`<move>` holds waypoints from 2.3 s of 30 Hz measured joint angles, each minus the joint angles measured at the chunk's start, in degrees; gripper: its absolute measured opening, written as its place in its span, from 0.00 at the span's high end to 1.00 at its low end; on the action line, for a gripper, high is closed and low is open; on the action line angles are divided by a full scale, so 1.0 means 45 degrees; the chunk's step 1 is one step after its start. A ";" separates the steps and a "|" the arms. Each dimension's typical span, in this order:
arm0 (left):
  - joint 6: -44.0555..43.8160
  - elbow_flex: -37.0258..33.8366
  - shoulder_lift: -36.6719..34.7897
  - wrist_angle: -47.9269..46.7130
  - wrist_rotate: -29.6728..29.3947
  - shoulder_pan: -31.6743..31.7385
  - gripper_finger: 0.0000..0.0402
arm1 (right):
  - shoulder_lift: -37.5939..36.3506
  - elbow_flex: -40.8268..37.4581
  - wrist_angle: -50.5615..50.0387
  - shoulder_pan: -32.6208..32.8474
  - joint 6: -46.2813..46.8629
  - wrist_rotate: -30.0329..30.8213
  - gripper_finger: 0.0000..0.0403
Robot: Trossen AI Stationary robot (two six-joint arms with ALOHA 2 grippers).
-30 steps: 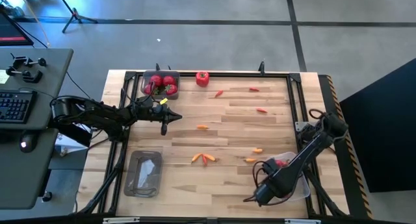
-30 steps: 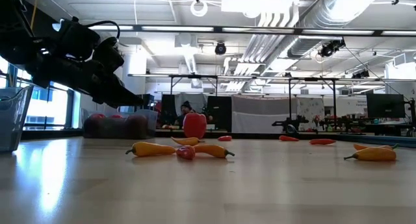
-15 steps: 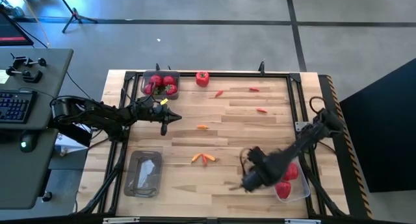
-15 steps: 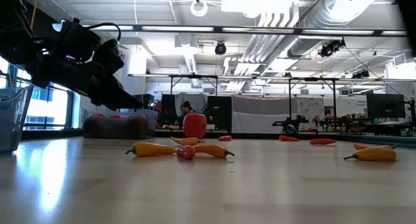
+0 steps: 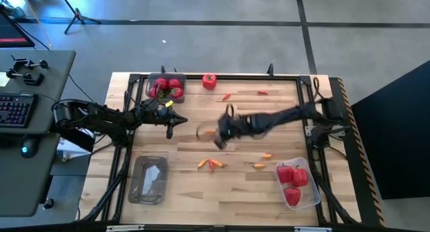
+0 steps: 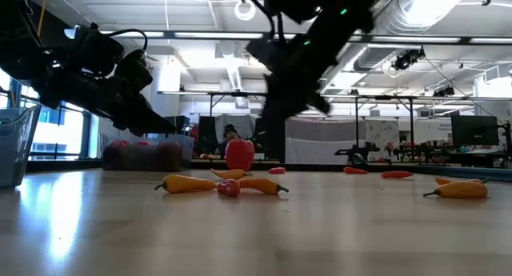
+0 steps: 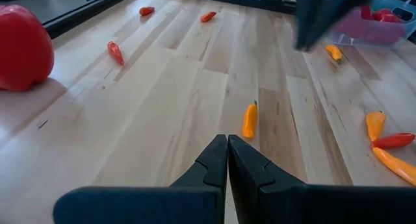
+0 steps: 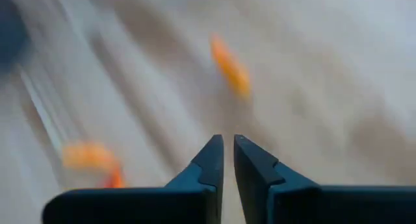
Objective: Sort produce into baskets
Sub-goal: Put the red bell pepper into the transparent bin
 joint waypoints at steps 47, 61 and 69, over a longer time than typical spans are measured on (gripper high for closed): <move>-0.0021 0.0000 0.0000 0.0005 -0.0878 0.0000 1.00 | 0.6940 1.0405 -0.2230 -0.7958 -0.7777 -0.3151 0.50; -0.0084 0.0000 0.0000 -0.0011 -0.0892 0.0000 1.00 | 0.6568 1.1164 -0.3567 -0.7650 -0.8149 -0.3007 0.94; -0.0089 0.0000 0.0000 -0.0010 -0.0897 0.0000 1.00 | 0.5373 1.2081 -0.6153 -0.6115 -0.8238 -0.2941 0.98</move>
